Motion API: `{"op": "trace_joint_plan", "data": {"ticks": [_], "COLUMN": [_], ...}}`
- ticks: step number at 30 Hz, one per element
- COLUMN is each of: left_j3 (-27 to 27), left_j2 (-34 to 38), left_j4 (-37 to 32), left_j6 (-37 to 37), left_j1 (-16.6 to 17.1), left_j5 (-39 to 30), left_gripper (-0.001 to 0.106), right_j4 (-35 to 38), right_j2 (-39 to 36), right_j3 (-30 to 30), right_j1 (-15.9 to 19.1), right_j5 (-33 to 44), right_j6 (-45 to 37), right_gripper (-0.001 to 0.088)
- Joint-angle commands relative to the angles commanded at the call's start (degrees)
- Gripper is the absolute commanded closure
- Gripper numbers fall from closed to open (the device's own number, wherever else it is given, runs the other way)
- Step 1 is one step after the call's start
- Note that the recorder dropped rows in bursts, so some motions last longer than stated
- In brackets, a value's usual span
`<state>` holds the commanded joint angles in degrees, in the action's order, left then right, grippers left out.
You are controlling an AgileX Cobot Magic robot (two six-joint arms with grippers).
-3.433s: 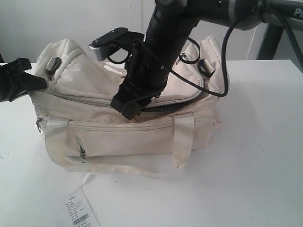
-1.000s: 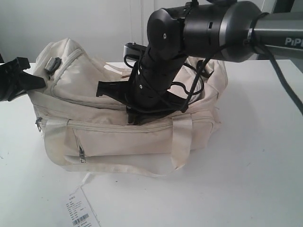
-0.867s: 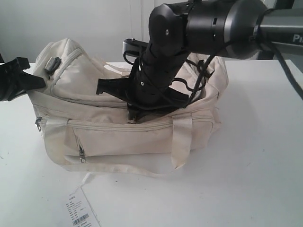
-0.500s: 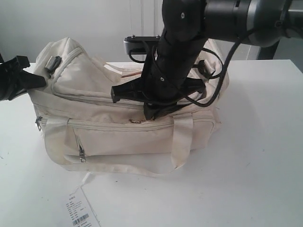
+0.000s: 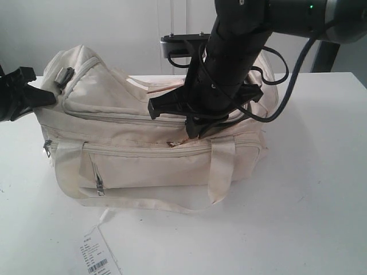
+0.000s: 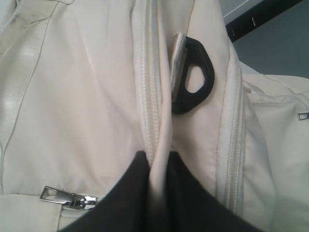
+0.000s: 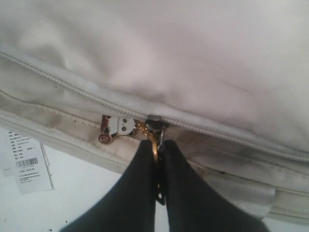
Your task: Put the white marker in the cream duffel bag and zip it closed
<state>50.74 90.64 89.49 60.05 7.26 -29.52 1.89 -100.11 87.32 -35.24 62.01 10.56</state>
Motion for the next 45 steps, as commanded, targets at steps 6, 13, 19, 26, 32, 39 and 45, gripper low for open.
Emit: {"op": "trace_joint_plan", "data": {"ticks": [6,13,19,26,32,39,45], "left_j3": [0.0,0.0,0.0,0.0,0.0,0.0,0.0], "left_j2": [0.0,0.0,0.0,0.0,0.0,0.0,0.0], "left_j4": [0.0,0.0,0.0,0.0,0.0,0.0,0.0], "left_j6": [0.0,0.0,0.0,0.0,0.0,0.0,0.0], "left_j1": [0.0,0.0,0.0,0.0,0.0,0.0,0.0], "left_j5": [0.0,0.0,0.0,0.0,0.0,0.0,-0.1], "left_gripper": [0.105,0.105,0.105,0.105,0.105,0.105,0.105], "right_j4": [-1.6,-1.9,-1.9,-1.9,-1.9,-1.9,-0.4], "right_j2": [0.0,0.0,0.0,0.0,0.0,0.1,1.1], "right_j3": [0.0,0.0,0.0,0.0,0.0,0.0,0.0], "right_j1": [0.6,1.6,1.6,2.2,2.9,3.3,3.6], "right_j5": [1.7,3.0,3.2,3.7,4.4,5.5,5.2], "right_j6": [-0.4,-2.2,-3.7,-7.5,-10.9,-15.7,-22.4], "right_gripper": [0.0868,0.0868,0.0868,0.0868,0.0868,0.0868,0.0868]}}
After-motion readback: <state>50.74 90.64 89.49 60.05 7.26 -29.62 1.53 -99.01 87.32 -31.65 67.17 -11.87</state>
